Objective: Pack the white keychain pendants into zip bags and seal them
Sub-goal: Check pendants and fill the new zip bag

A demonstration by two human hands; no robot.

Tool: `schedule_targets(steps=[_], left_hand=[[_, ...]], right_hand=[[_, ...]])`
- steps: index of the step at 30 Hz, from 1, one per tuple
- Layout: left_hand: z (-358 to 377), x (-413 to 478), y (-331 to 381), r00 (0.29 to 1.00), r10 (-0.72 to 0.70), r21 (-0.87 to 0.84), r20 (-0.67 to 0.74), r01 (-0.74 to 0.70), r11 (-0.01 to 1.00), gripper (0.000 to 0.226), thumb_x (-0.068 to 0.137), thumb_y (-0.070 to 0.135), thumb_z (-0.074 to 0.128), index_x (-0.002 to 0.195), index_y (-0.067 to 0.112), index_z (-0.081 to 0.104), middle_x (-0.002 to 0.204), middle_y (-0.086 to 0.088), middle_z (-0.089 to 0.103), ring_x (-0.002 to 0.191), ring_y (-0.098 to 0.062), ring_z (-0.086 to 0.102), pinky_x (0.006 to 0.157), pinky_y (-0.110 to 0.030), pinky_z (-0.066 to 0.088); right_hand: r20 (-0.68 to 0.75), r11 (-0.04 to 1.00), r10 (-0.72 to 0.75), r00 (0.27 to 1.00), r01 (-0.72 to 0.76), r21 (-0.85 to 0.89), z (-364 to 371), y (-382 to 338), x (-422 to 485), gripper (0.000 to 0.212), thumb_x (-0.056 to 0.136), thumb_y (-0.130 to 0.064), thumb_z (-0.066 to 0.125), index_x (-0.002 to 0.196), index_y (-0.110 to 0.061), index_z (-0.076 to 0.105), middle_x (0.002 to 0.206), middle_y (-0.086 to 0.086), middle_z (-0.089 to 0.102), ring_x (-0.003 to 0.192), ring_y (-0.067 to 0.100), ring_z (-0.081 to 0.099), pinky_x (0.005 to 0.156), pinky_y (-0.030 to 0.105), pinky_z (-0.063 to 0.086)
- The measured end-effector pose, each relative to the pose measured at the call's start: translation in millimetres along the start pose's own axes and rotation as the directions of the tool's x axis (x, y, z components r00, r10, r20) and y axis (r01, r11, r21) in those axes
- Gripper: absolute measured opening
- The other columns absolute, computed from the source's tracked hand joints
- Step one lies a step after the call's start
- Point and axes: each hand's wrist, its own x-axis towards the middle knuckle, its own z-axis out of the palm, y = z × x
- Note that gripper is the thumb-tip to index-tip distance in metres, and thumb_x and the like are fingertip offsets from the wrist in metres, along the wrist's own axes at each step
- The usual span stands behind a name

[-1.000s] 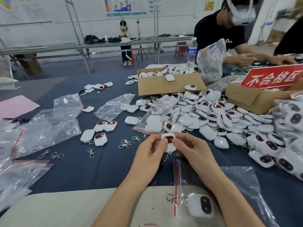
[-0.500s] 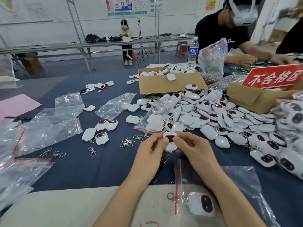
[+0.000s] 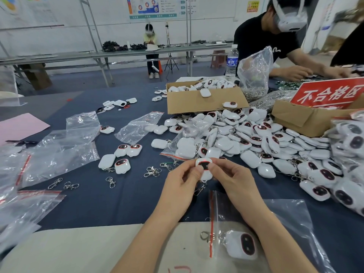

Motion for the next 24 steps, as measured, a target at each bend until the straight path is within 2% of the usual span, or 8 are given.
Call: schedule_targets(steps=[3, 5, 10, 16, 20, 24], left_hand=[[1.1, -0.4, 0.3, 1.000, -0.007, 0.013, 0.029, 0.006, 1.000, 0.026, 0.099, 0.020, 0.063, 0.111, 0.041, 0.071, 0.096, 0.008, 0.075, 0.086, -0.009, 0.066, 0.084, -0.021, 0.053], [0.8, -0.7, -0.1, 0.999, -0.013, 0.017, 0.038, 0.012, 1.000, 0.025, 0.098, 0.020, 0.064, 0.113, 0.039, 0.070, 0.093, 0.011, 0.074, 0.082, -0.004, 0.063, 0.081, -0.017, 0.053], [1.6, -1.3, 0.0, 0.999, -0.004, 0.062, 0.043, 0.002, 0.998, 0.026, 0.099, 0.018, 0.063, 0.118, 0.035, 0.069, 0.099, 0.012, 0.075, 0.094, -0.011, 0.068, 0.085, -0.017, 0.053], [1.5, -2.2, 2.0, 0.999, 0.010, 0.110, 0.052, -0.016, 0.994, 0.028, 0.100, 0.017, 0.061, 0.118, 0.037, 0.068, 0.099, 0.015, 0.075, 0.093, -0.003, 0.068, 0.080, -0.009, 0.047], [2.0, -2.9, 2.7, 0.999, 0.018, 0.118, 0.037, -0.022, 0.993, 0.028, 0.100, 0.018, 0.061, 0.116, 0.040, 0.068, 0.096, 0.013, 0.075, 0.089, -0.007, 0.067, 0.076, -0.008, 0.047], [4.4, -1.9, 2.2, 1.000, -0.008, 0.122, 0.009, 0.007, 0.993, 0.026, 0.099, 0.019, 0.062, 0.118, 0.035, 0.068, 0.096, 0.012, 0.075, 0.092, -0.006, 0.067, 0.083, -0.015, 0.050]], right_hand=[[-0.001, 1.000, 0.007, 1.000, -0.007, 0.012, -1.3, 1.2, 0.6, 0.015, 0.094, -0.024, 0.069, 0.107, -0.026, 0.077, 0.094, -0.013, 0.078, 0.084, -0.004, 0.069, 0.077, 0.010, 0.049], [0.009, 1.000, 0.019, 1.000, -0.019, 0.014, -1.5, 1.6, 0.9, 0.016, 0.094, -0.025, 0.070, 0.108, -0.026, 0.077, 0.098, -0.010, 0.078, 0.088, 0.001, 0.070, 0.080, 0.015, 0.052], [0.026, 1.000, 0.003, 1.000, -0.003, 0.001, -2.7, 2.5, 1.3, 0.013, 0.093, -0.027, 0.070, 0.102, -0.032, 0.079, 0.097, -0.007, 0.078, 0.083, 0.007, 0.069, 0.078, 0.019, 0.055], [0.019, 1.000, 0.025, 1.000, -0.025, 0.002, -2.9, 4.4, 1.9, 0.017, 0.094, -0.024, 0.070, 0.109, -0.025, 0.077, 0.099, -0.006, 0.078, 0.094, 0.013, 0.073, 0.086, 0.027, 0.056], [0.012, 1.000, 0.029, 0.999, -0.029, 0.011, -2.9, 4.8, 1.8, 0.017, 0.094, -0.021, 0.070, 0.109, -0.024, 0.077, 0.099, -0.005, 0.078, 0.094, 0.012, 0.073, 0.085, 0.025, 0.056], [0.012, 1.000, 0.016, 1.000, -0.017, 0.022, -2.4, 4.3, 2.0, 0.014, 0.094, -0.021, 0.070, 0.102, -0.029, 0.078, 0.096, -0.005, 0.078, 0.087, 0.010, 0.071, 0.081, 0.020, 0.056]])
